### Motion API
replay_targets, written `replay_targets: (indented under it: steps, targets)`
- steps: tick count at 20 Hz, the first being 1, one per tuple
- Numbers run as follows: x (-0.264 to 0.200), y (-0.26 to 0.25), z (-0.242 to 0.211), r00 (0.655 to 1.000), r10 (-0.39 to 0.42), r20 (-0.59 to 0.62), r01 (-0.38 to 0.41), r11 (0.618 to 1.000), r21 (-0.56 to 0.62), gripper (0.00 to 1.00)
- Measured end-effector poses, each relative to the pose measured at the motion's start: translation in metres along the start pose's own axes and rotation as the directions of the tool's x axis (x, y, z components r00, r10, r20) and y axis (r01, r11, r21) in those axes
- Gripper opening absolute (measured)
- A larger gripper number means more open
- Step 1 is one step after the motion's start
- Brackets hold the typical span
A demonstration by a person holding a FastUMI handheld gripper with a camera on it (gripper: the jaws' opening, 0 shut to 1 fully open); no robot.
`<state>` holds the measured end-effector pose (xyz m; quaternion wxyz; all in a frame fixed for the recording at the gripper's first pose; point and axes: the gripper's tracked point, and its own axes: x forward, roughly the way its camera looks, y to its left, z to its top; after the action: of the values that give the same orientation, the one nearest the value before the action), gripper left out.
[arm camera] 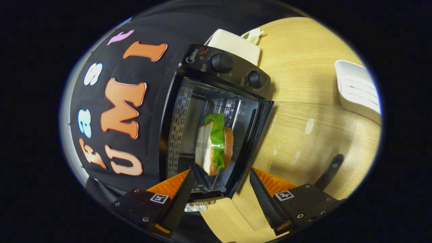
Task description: Open the toaster oven, put the food inside, and close the toaster oven door.
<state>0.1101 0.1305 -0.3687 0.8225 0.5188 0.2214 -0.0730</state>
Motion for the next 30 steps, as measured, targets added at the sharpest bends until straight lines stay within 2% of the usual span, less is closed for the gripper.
replay_targets:
  steps: [2,4,7,10,12,15,19,21,27,30]
  targets:
    - [-0.026,0.005,-0.008,0.999,0.017,-0.031,-0.02,0.994,-0.106,0.98]
    - [-0.051,0.005,-0.015,0.998,0.02,-0.062,-0.034,0.971,-0.235,0.98]
    - [-0.081,0.0,-0.017,0.997,0.001,-0.08,-0.035,0.905,-0.425,0.98]
    - [-0.103,-0.021,-0.024,0.993,-0.063,-0.105,-0.006,0.83,-0.557,0.98]
    - [-0.11,-0.041,-0.028,0.988,-0.123,-0.097,0.028,0.749,-0.662,0.98]
    - [-0.113,-0.066,-0.035,0.975,-0.206,-0.082,0.059,0.598,-0.799,0.98]
    - [-0.102,-0.107,-0.033,0.949,-0.31,-0.057,0.096,0.455,-0.885,0.99]
    - [-0.1,-0.122,-0.03,0.931,-0.362,-0.047,0.11,0.401,-0.909,0.99]
    - [-0.079,-0.14,-0.023,0.916,-0.401,-0.015,0.115,0.297,-0.948,0.99]
    - [-0.07,-0.14,-0.025,0.916,-0.401,-0.005,0.118,0.282,-0.952,0.99]
